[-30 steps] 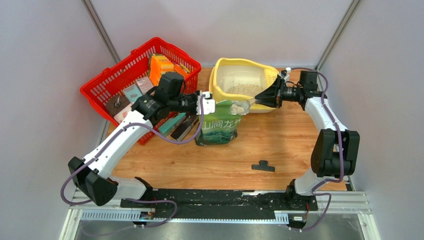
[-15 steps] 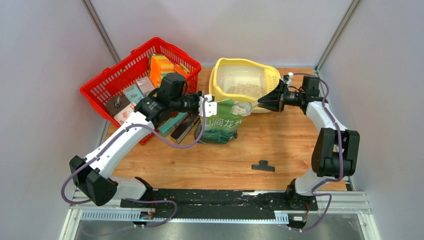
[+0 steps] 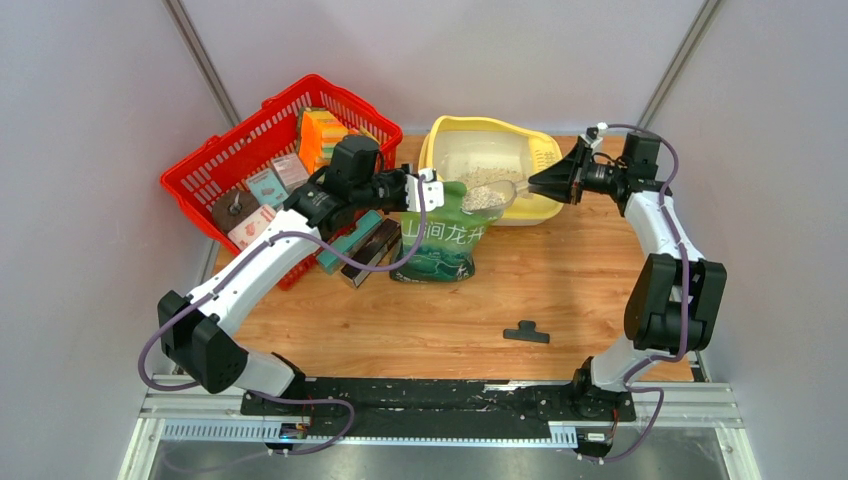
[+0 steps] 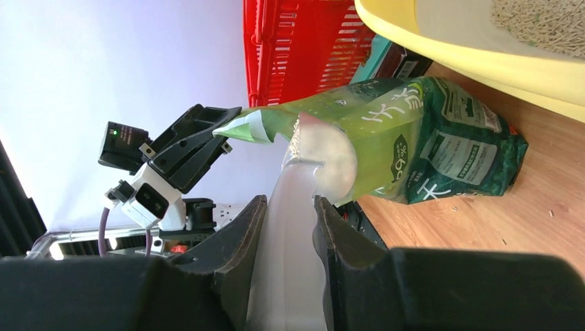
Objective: Fill the litter box with clean litter
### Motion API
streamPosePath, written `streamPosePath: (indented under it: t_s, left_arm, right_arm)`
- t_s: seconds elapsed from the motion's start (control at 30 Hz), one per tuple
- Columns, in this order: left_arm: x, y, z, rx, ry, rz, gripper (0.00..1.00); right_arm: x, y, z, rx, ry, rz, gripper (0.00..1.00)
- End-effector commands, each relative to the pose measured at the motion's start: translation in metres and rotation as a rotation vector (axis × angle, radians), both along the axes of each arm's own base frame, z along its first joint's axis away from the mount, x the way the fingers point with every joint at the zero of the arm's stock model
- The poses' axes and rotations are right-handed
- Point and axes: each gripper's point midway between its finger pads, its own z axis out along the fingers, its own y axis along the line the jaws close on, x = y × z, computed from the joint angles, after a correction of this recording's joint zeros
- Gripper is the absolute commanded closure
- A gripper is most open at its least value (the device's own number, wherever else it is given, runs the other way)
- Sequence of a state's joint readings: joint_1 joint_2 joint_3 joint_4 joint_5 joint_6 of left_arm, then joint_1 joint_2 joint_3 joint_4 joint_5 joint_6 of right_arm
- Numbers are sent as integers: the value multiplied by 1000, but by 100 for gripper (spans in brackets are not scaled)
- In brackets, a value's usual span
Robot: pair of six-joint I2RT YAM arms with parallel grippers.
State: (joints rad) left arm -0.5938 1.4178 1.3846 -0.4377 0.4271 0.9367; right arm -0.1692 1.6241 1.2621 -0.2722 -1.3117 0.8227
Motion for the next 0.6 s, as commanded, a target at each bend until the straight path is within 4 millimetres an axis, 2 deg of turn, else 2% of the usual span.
streamPosePath:
  t_s: [0.0,0.2,0.43,0.57]
  left_arm:
    - [15,-6,87,-156,-220,17,100]
    - [21,-6,91,-191,-200,57,100]
    - [33,-11,84,-182,-181,78,100]
    - [39,-14,86,-190,-183,86,100]
  right_arm:
    - [7,-3,10,-8,-17,-12,100]
    - [12,-3,-5,-6,31,-22,100]
    - [21,-4,7,11,-3,-1,100]
    - [26,-7,6,14,-7,-4,100]
